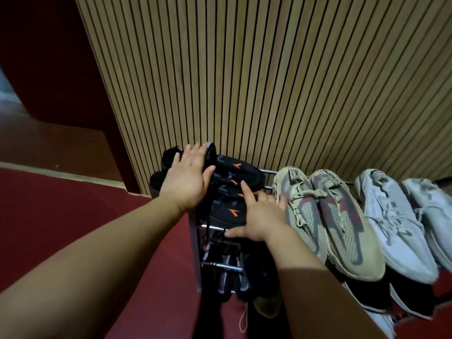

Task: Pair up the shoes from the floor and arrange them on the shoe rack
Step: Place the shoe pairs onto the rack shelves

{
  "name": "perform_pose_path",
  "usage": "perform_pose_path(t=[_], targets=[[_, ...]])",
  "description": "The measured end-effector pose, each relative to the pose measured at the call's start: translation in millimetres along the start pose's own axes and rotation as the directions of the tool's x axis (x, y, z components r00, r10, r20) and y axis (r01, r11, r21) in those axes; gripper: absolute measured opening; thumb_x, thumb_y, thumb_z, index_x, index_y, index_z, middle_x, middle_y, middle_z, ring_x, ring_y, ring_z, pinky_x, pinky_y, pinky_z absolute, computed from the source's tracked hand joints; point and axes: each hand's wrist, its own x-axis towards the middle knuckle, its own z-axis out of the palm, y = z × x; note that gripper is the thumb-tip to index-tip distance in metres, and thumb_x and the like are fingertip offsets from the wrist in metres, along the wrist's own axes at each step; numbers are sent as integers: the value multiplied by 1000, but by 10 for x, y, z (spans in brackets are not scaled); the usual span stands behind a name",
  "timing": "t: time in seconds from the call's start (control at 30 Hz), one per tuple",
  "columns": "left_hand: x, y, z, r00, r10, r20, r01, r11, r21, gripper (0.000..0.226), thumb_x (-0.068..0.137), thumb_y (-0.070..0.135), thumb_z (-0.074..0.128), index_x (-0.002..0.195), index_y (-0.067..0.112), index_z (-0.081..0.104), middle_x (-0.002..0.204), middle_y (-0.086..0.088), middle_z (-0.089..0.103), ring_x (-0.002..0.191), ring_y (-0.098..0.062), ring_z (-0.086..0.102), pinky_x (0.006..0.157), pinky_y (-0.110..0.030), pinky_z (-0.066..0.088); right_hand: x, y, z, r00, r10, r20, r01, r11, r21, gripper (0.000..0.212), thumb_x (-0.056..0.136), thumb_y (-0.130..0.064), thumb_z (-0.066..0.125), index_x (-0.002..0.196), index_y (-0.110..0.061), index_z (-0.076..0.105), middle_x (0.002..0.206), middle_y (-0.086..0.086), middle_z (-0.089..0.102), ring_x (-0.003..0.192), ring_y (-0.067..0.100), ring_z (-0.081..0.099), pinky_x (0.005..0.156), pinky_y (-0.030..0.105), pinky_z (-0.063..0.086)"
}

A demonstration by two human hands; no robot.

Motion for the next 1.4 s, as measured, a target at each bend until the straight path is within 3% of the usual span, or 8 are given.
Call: perform_pose_path(t=[0.23, 0.4, 0.57, 0.83, 1.03, 1.17, 1.3, 1.4], targets=[[25, -41, 14, 999, 7, 53, -15, 989, 145, 61, 101, 43, 21, 152, 19, -2, 160, -5, 0, 147, -20, -8, 117, -40, -9, -103, 117, -445, 998, -23, -55, 18, 996, -87, 120, 60, -75, 66, 151, -24, 6, 150, 6, 26, 142, 25, 18, 114, 52, 0], [11, -39, 10, 999, 13, 49, -20, 990, 142, 60, 101, 44, 19, 152, 20, -2, 160, -3, 2, 147, -20, -8, 114, -40, -14, -439, 636, -694, 992, 115, -53, -120, 988, -100, 116, 55, -70, 73, 148, -31, 16, 151, 0, 26, 143, 21, 17, 114, 56, -2], [7, -30, 7, 999, -2, 47, -1, 997, 75, 59, 101, 42, 22, 152, 21, 1, 160, -3, 5, 147, -20, -6, 116, -41, -9, -609, 893, -665, 966, 256, 46, -257, 966, 9, 113, 63, -54, 79, 150, -33, 10, 159, -3, 7, 147, 21, -7, 111, 61, -10], [21, -29, -10, 996, -24, 82, 21, 999, 48, 59, 101, 43, 22, 152, 23, -2, 160, -6, 5, 147, -27, -6, 118, -44, -2, -142, 75, -450, 992, -12, -125, 3, 997, -76, 114, 69, -69, 64, 150, -32, -8, 160, 1, 10, 147, 23, -2, 107, 62, -19], [23, -26, -15, 994, -23, 103, 10, 992, 128, 60, 100, 45, 17, 151, 26, -10, 158, -6, -16, 145, -28, -17, 117, -45, -6, -174, 40, -295, 982, -153, -112, 125, 967, -223, 98, 75, -54, 69, 150, -33, 9, 145, 2, 32, 139, 23, 24, 109, 63, -17], [18, -37, -7, 995, 1, 99, -15, 990, 138, 61, 100, 46, 15, 150, 26, -12, 157, -6, -22, 144, -26, -21, 116, -44, -9, -435, 397, -599, 969, -247, 0, 228, 894, -385, 89, 81, -32, 68, 149, -35, 11, 152, 0, 25, 144, 19, 16, 109, 59, -15], [29, -40, 5, 995, -9, 101, -3, 993, 116, 61, 100, 46, 17, 151, 26, -11, 158, -6, -18, 144, -27, -19, 116, -46, -9, -648, 880, -794, 980, -105, 172, 173, 872, -458, 81, 91, -11, 52, 149, -42, 6, 159, -10, 0, 146, 19, -13, 115, 50, -4], [29, -36, 2, 994, -25, 105, 15, 995, 99, 61, 100, 46, 18, 151, 26, -10, 158, -6, -16, 144, -28, -18, 116, -47, -8, -811, 1014, -869, 963, 86, 255, -32, 978, -209, 83, 88, 4, 46, 146, -49, 17, 159, -12, -5, 147, 26, -5, 117, 46, 9]])
